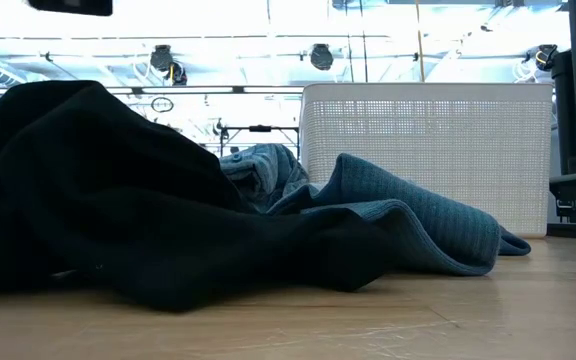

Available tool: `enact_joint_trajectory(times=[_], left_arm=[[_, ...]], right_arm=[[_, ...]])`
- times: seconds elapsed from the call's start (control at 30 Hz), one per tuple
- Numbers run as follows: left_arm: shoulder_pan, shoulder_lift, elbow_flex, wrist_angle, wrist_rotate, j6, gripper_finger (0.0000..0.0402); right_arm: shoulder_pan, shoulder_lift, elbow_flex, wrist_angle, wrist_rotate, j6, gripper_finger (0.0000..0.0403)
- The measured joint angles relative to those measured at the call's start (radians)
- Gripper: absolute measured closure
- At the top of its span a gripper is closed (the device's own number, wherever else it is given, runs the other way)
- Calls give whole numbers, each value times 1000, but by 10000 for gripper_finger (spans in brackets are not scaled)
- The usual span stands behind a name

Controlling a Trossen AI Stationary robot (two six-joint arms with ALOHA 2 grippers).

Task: Pick & Place Cloths
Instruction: Put the black undergarment into the gold wire basket

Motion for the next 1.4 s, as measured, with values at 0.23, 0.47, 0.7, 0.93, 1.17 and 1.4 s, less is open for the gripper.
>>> enact_joint_trajectory(times=[0.23,0.47,0.7,0.93,1.17,1.4], left_arm=[[-32,37,0,-49,-50,-98,391],[-59,44,0,-36,-112,-118,336],[-77,49,0,-35,-155,-143,235],[-84,99,0,-35,-140,-143,171],[-84,138,-1,-35,-128,-148,154],[-83,143,-2,-36,-128,-171,153]], right_arm=[[0,0,0,0,0,18,403],[0,0,0,-7,0,16,403],[0,-28,0,-91,22,-8,403],[-1,-53,0,-167,108,43,403],[3,-46,-107,-88,107,126,403],[6,-82,-381,218,108,218,403]])
